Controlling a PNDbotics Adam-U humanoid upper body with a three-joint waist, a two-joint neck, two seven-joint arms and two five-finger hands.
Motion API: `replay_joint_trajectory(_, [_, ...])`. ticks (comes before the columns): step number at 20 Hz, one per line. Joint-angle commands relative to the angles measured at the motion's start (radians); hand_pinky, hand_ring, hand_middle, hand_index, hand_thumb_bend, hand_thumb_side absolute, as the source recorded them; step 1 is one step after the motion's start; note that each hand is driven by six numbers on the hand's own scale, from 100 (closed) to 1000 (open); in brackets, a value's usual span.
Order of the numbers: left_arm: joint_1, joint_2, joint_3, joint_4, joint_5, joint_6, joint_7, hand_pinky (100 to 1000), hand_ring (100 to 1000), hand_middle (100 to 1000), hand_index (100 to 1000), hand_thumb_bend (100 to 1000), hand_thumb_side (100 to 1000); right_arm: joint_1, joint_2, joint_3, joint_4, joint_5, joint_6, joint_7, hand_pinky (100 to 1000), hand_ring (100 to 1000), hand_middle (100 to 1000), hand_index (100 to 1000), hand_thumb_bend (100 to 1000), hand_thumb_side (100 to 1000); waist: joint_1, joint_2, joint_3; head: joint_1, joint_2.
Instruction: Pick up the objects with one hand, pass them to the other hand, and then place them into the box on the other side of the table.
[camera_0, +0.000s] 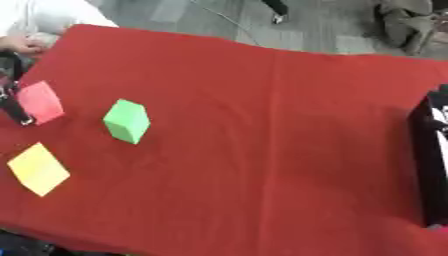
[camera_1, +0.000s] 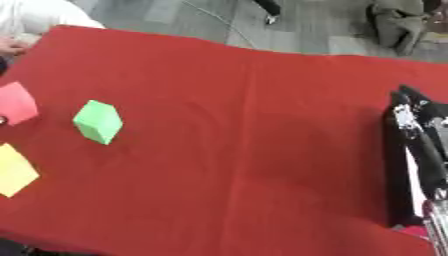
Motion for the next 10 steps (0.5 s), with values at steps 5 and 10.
replay_joint_trajectory(5, [-0.017, 0.016, 0.008, -0.003, 0.036, 0.009, 0.016, 948, 897, 747, 781, 341, 100, -0.008, -0.015, -0.003, -0.015, -0.004, 0.002, 0.001, 890, 1000, 879, 934, 100, 780, 0.008, -0.012, -0.003, 0.003, -0.016])
replay_joint_trajectory(10, [-0.019, 0.007, 0.011, 0.001, 0.062, 0.014, 0.047, 924, 873, 707, 690, 244, 100, -0.006, -0.013, -0.004, -0.015, -0.005, 0.002, -0.002, 890, 1000, 874, 930, 100, 778, 0.008, -0.012, -0.005, 0.004, -0.018])
